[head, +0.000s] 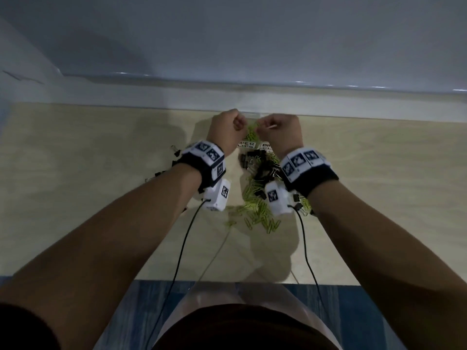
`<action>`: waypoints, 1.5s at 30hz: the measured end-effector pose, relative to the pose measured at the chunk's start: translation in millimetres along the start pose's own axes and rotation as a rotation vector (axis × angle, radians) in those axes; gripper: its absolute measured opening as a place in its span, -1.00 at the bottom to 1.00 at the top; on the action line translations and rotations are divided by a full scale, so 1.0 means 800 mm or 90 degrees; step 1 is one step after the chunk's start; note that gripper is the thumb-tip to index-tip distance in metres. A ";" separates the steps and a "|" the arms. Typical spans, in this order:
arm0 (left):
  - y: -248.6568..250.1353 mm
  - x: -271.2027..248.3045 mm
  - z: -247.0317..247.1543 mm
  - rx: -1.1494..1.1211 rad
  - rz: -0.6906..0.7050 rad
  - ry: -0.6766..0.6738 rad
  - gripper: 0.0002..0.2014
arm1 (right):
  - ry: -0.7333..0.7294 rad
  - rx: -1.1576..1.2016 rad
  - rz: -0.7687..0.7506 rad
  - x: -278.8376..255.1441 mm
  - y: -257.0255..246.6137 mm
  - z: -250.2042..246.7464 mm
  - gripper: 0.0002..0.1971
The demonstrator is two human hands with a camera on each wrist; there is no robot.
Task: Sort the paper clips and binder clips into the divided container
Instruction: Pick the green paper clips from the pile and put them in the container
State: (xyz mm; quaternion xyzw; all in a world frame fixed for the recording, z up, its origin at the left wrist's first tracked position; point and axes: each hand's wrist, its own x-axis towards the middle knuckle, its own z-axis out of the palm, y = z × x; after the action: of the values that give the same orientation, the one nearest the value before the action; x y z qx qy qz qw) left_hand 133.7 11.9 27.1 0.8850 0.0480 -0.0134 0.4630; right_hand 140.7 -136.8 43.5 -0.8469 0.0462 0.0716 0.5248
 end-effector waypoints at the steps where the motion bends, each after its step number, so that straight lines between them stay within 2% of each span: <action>1: 0.000 0.008 -0.001 0.018 0.003 -0.008 -0.93 | 0.010 -0.032 0.005 0.013 -0.003 0.007 -0.93; 4: -0.006 0.019 -0.004 0.076 0.001 -0.046 -0.89 | -0.036 -0.161 0.004 0.035 -0.011 0.026 -0.89; 7: -0.019 0.000 -0.014 0.103 0.022 -0.067 -0.83 | -0.109 -0.312 -0.080 0.023 -0.009 0.028 -0.78; 9: -0.030 -0.031 -0.019 0.124 0.048 -0.075 -0.82 | -0.128 -0.340 -0.175 -0.006 0.006 0.022 -0.80; 11: -0.041 -0.074 -0.014 0.147 0.059 -0.100 -0.81 | -0.164 -0.321 -0.218 -0.042 0.033 0.017 -0.84; 15: -0.058 -0.164 0.019 0.192 0.023 -0.247 -0.66 | -0.295 -0.340 -0.292 -0.123 0.095 0.018 -0.87; 18: -0.071 -0.203 0.041 0.201 0.028 -0.297 -0.52 | -0.295 -0.382 -0.346 -0.164 0.134 0.022 -0.69; 21: -0.074 -0.212 0.048 0.194 0.022 -0.287 -0.52 | -0.268 -0.381 -0.336 -0.185 0.156 0.014 -0.72; 25: -0.072 -0.205 0.054 0.201 0.058 -0.282 -0.56 | -0.230 -0.321 -0.328 -0.208 0.166 -0.012 -0.72; 29: -0.067 -0.185 0.054 0.242 0.097 -0.249 -0.47 | -0.085 -0.302 -0.283 -0.219 0.163 -0.044 -0.77; 31: -0.061 -0.173 0.053 0.285 0.107 -0.276 -0.38 | -0.020 -0.332 -0.265 -0.224 0.163 -0.050 -0.89; 32: -0.059 -0.169 0.052 0.313 0.110 -0.298 -0.32 | -0.010 -0.344 -0.242 -0.226 0.163 -0.050 -0.88; 35: -0.051 -0.168 0.055 0.398 0.136 -0.350 -0.14 | -0.067 -0.360 -0.070 -0.231 0.168 -0.034 -0.52; 37: -0.051 -0.176 0.058 0.401 0.133 -0.362 -0.11 | -0.109 -0.381 -0.020 -0.231 0.169 -0.017 -0.37; 40: -0.061 -0.189 0.060 0.376 0.127 -0.368 -0.19 | -0.120 -0.358 -0.017 -0.221 0.162 0.002 -0.38; 45: -0.064 -0.198 0.063 0.285 0.105 -0.344 -0.48 | -0.165 -0.323 -0.105 -0.208 0.151 0.009 -0.59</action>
State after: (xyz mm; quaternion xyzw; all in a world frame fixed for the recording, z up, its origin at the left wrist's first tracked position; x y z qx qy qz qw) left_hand -28.0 -12.1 -32.9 0.9299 -0.1522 -0.2196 0.2530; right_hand -42.1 -183.5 -37.8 -0.9356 -0.1094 0.1459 0.3022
